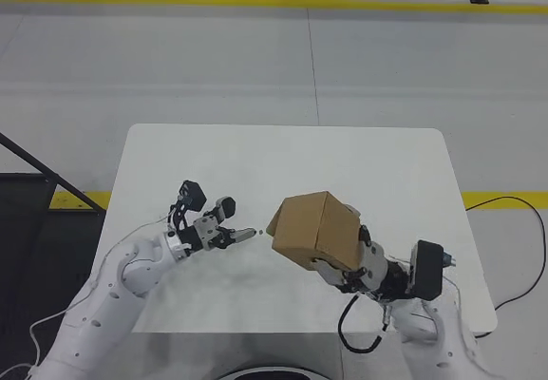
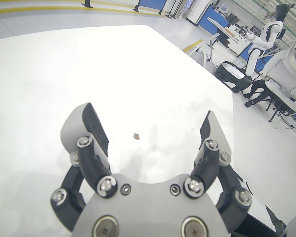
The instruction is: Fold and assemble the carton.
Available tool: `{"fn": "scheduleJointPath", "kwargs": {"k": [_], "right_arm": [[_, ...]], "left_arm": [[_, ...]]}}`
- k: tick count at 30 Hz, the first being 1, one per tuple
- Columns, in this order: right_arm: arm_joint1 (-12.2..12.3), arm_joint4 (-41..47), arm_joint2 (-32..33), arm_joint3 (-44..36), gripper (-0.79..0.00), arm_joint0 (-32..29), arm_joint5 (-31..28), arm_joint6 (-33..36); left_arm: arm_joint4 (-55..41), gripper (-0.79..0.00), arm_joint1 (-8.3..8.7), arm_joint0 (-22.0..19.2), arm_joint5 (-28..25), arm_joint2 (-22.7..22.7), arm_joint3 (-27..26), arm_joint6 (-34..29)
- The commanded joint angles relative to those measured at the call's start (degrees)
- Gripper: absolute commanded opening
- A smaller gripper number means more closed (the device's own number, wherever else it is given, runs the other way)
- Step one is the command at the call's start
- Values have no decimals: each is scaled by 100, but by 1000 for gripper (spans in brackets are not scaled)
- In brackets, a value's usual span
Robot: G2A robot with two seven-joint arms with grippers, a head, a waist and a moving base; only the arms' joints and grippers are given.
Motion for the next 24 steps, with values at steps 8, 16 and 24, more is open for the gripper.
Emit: {"fn": "scheduleJointPath", "kwargs": {"k": [8, 16, 24], "right_arm": [[46, 58, 165, -132, -785, -121, -203, -451], [65, -24, 195, -223, -785, -118, -77, -531], [67, 112, 132, -320, -785, 106, 350, -82]], "left_arm": [[15, 0, 63, 289, -131, -341, -193, 241], [-19, 0, 71, 358, -139, -397, -245, 253], [-33, 0, 69, 337, -158, -388, -244, 208]]}}
